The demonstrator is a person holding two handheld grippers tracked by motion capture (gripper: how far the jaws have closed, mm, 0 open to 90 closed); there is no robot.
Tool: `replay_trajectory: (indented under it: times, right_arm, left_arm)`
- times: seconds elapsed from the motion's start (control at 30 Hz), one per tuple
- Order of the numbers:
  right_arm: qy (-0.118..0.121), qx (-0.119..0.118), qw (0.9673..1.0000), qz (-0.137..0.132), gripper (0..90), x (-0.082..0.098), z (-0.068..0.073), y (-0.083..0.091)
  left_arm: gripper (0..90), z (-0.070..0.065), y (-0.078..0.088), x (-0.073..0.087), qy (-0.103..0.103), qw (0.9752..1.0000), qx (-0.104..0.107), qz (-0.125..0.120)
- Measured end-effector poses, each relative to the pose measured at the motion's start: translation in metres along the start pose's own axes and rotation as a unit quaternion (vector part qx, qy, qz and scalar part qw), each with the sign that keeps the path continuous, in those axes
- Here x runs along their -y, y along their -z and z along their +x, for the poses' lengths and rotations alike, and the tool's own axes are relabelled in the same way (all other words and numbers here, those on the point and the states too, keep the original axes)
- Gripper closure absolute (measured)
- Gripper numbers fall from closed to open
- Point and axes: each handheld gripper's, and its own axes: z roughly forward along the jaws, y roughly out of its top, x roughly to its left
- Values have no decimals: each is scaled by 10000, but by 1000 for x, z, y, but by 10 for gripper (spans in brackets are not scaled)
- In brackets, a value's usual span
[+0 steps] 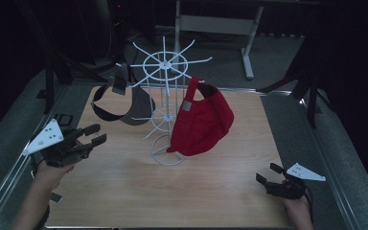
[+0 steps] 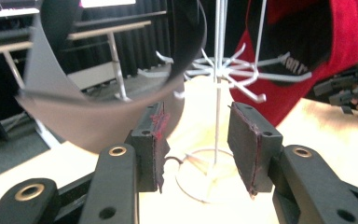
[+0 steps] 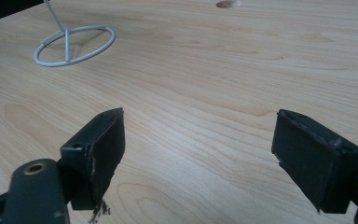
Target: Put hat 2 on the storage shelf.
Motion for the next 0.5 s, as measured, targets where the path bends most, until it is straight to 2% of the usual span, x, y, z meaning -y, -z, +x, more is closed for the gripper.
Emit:
replay_trajectory:
  times: [0.13,0.3,0.37,0.5]
  right_arm:
    - [21,7,10000,20,171,0,0,-1]
    - [2,75,9999,76,171,1,-1,-2]
    - [10,97,9999,89,171,2,-1,-1]
    - [-12,92,9999,109,171,3,-1,-2]
  left_arm:
    - [571,-5,-3,18,-20,9999,5,138]
    - [570,-8,-7,40,22,9999,60,110]
    - [570,-8,-9,48,166,9997,102,168]
    - [569,-9,-13,64,292,9988,179,340]
